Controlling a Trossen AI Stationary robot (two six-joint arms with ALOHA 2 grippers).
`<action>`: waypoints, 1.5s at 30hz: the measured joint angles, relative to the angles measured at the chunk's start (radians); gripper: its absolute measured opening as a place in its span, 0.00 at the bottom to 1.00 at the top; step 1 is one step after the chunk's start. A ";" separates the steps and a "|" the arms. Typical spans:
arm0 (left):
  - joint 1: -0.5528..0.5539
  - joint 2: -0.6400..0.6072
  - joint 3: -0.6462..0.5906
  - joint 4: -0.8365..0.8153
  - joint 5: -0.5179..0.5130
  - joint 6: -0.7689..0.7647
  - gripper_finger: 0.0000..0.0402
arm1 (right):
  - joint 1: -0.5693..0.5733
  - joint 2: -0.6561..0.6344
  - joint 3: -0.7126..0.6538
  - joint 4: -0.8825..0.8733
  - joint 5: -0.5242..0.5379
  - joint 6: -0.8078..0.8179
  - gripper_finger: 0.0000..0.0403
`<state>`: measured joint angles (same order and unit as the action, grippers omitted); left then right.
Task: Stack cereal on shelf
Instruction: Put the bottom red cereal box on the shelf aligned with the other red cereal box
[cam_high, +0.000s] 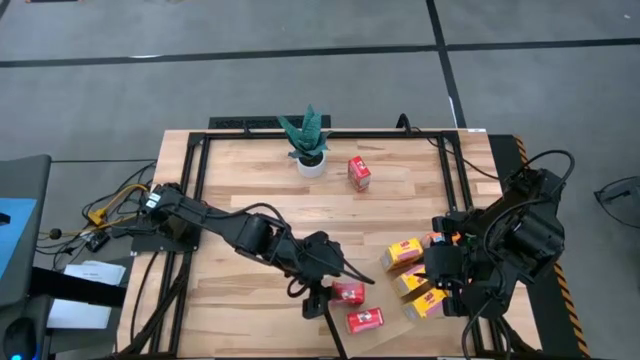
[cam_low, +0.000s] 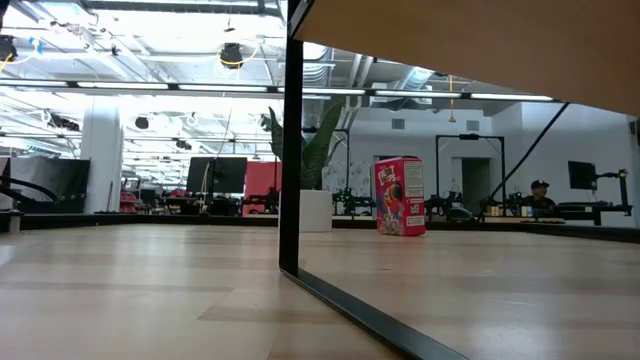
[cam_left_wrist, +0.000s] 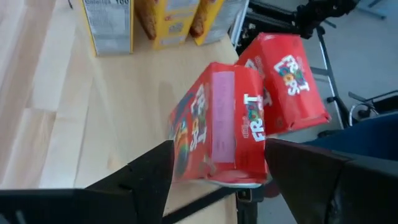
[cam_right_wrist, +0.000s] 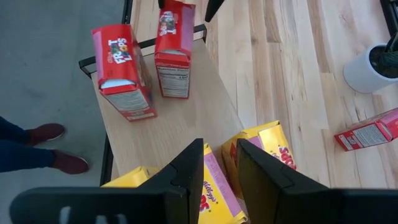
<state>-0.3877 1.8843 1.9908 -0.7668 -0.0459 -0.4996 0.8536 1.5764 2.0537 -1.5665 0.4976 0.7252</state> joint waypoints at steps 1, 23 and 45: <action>0.003 0.000 0.006 -0.013 0.006 -0.006 0.60 | 0.000 0.000 0.000 0.000 0.000 0.000 0.29; -0.012 0.002 0.045 -0.308 -0.240 -0.024 0.05 | 0.000 0.000 0.000 0.000 0.000 0.000 0.29; -0.057 0.055 0.016 -0.074 -0.070 -0.095 0.00 | 0.000 0.000 0.000 0.006 0.000 0.009 0.29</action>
<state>-0.4442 1.9392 2.0071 -0.8404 -0.1162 -0.5944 0.8536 1.5768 2.0540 -1.5610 0.4980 0.7339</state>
